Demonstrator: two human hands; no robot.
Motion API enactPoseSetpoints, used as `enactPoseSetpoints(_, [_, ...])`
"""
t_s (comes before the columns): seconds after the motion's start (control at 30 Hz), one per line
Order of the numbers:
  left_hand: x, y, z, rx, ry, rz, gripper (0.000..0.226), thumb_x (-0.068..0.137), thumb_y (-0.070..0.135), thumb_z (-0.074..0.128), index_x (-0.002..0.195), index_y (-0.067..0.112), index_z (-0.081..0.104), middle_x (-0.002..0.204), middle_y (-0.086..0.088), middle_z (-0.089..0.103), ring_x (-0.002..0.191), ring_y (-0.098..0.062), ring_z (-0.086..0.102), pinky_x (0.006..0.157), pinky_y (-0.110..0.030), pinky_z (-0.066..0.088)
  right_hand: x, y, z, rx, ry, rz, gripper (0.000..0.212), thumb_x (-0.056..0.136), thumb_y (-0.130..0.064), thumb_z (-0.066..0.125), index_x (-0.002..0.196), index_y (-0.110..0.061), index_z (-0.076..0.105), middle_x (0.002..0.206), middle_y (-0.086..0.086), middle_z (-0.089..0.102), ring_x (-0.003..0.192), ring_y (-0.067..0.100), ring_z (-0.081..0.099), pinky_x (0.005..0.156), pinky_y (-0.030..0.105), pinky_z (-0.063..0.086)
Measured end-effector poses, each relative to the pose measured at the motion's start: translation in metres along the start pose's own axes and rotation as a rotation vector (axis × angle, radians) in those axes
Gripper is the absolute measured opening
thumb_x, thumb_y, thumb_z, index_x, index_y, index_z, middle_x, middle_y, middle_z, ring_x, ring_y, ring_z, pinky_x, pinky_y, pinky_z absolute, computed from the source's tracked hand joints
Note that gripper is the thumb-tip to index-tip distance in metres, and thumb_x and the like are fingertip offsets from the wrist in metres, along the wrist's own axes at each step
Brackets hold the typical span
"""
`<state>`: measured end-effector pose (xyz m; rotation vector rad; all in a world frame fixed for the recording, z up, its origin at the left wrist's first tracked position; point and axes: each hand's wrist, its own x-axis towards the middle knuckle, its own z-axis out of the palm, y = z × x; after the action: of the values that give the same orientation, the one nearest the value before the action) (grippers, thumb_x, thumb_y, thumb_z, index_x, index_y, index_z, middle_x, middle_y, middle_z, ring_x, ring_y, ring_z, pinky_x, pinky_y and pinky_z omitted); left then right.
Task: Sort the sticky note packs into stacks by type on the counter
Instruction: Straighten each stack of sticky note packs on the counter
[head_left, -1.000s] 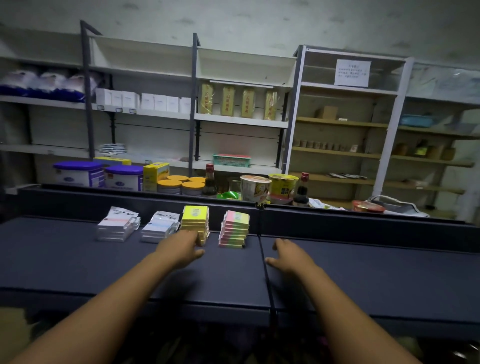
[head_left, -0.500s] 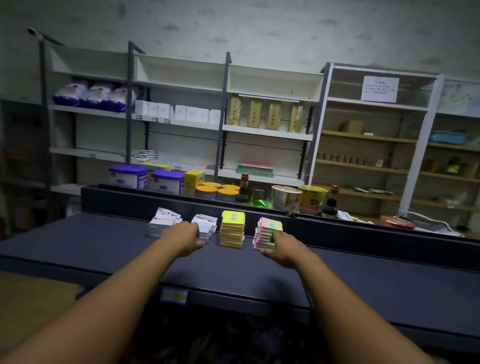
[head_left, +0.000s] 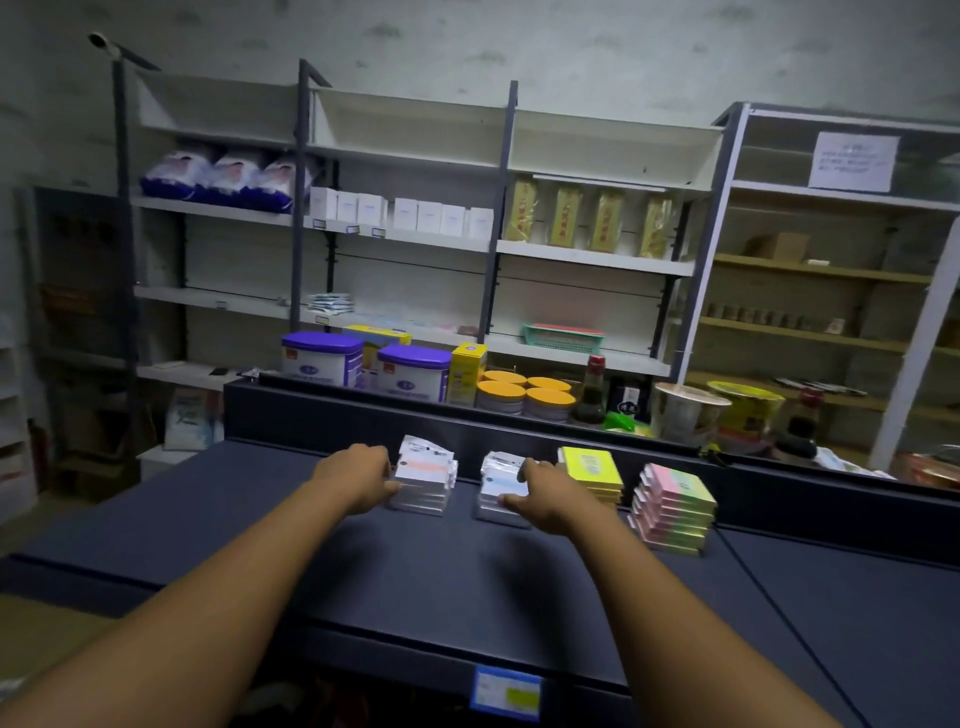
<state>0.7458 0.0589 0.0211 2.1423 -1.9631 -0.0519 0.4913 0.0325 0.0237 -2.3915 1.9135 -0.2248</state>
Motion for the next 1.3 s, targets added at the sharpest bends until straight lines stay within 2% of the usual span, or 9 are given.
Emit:
enactPoseSetpoints(0.07, [0.016, -0.014, 0.006, -0.025, -0.017, 0.000, 0.037, 0.091, 0.050, 0.058, 0.115, 0.022, 0.058, 0.123, -0.002, 0.061, 0.110, -0.023, 0.059, 0.089, -0.039, 0.051, 0.016, -0.016, 0.008, -0.004, 0.002, 0.013, 0.059, 0.097, -0.055, 0.049, 0.138, -0.013, 0.045, 0.142, 0.009, 0.051, 0.133, 0.027, 0.046, 0.118, 0.049, 0.021])
enactPoseSetpoints(0.23, [0.054, -0.038, 0.029, -0.154, -0.085, -0.016, 0.039, 0.092, 0.053, 0.055, 0.111, 0.019, 0.059, 0.121, -0.003, 0.063, 0.111, -0.024, 0.059, 0.091, -0.036, 0.049, 0.055, -0.041, 0.028, 0.191, 0.009, 0.031, 0.046, 0.097, -0.046, 0.056, 0.122, -0.008, 0.057, 0.127, 0.014, 0.061, 0.117, 0.031, 0.056, 0.091, 0.037, 0.044])
enactPoseSetpoints(0.4, [0.088, -0.044, 0.052, -0.452, -0.092, -0.049, 0.048, 0.093, 0.053, 0.052, 0.100, 0.008, 0.070, 0.107, -0.012, 0.070, 0.104, -0.029, 0.064, 0.090, -0.036, 0.051, 0.087, -0.066, 0.038, 0.285, 0.113, -0.015, 0.042, 0.100, -0.048, 0.047, 0.109, -0.009, 0.060, 0.112, 0.012, 0.066, 0.108, 0.031, 0.055, 0.081, 0.038, 0.043])
enactPoseSetpoints(0.5, [0.105, -0.041, 0.059, -0.685, -0.153, -0.072, 0.050, 0.085, 0.059, 0.057, 0.077, 0.011, 0.068, 0.077, -0.016, 0.067, 0.068, -0.030, 0.067, 0.063, -0.028, 0.048, 0.103, -0.076, 0.047, 0.293, 0.117, 0.007, 0.047, 0.100, -0.052, 0.043, 0.119, -0.010, 0.054, 0.118, 0.016, 0.063, 0.107, 0.033, 0.056, 0.074, 0.035, 0.038])
enactPoseSetpoints(0.6, [0.118, -0.038, 0.060, -0.910, -0.241, -0.125, 0.043, 0.089, 0.043, 0.062, 0.062, 0.011, 0.052, 0.053, -0.005, 0.049, 0.035, -0.013, 0.045, 0.042, -0.020, 0.041, 0.113, -0.083, 0.060, 0.246, 0.100, 0.047, 0.052, 0.100, -0.053, 0.040, 0.122, -0.006, 0.050, 0.121, 0.021, 0.061, 0.110, 0.038, 0.057, 0.078, 0.038, 0.041])
enactPoseSetpoints(0.73, [0.127, -0.038, 0.061, -1.012, -0.356, -0.106, 0.033, 0.086, 0.034, 0.069, 0.073, 0.004, 0.063, 0.059, -0.007, 0.061, 0.051, -0.021, 0.060, 0.064, -0.036, 0.059, 0.115, -0.089, 0.075, 0.259, 0.100, 0.097, 0.055, 0.100, -0.051, 0.042, 0.130, -0.005, 0.043, 0.125, 0.021, 0.060, 0.118, 0.040, 0.054, 0.088, 0.041, 0.045])
enactPoseSetpoints(0.97, [0.125, -0.038, 0.076, -1.160, -0.291, -0.082, 0.035, 0.086, 0.029, 0.073, 0.096, -0.005, 0.071, 0.069, -0.004, 0.071, 0.055, -0.012, 0.066, 0.059, -0.030, 0.058, 0.116, -0.088, 0.086, 0.340, 0.186, 0.135, 0.047, 0.097, -0.054, 0.046, 0.118, -0.013, 0.047, 0.116, 0.012, 0.065, 0.108, 0.033, 0.059, 0.080, 0.036, 0.043])
enactPoseSetpoints(1.17, [0.123, -0.038, 0.079, -1.281, -0.123, -0.048, 0.021, 0.082, 0.009, 0.076, 0.103, 0.010, 0.072, 0.090, -0.002, 0.078, 0.080, -0.016, 0.074, 0.068, -0.035, 0.061, 0.122, -0.082, 0.097, 0.548, 0.329, 0.057, 0.066, 0.091, -0.049, 0.061, 0.143, -0.019, 0.034, 0.129, 0.000, 0.061, 0.116, 0.021, 0.058, 0.093, 0.033, 0.046])
enactPoseSetpoints(1.3, [0.135, -0.045, 0.083, -1.172, 0.021, 0.186, 0.050, 0.064, 0.009, 0.077, 0.113, 0.014, 0.068, 0.104, 0.001, 0.072, 0.094, -0.009, 0.070, 0.077, -0.014, 0.053, 0.129, -0.081, 0.107, 0.676, 0.422, -0.067, 0.075, 0.082, -0.036, 0.076, 0.144, -0.024, 0.036, 0.125, -0.008, 0.048, 0.113, 0.008, 0.053, 0.099, 0.025, 0.045])
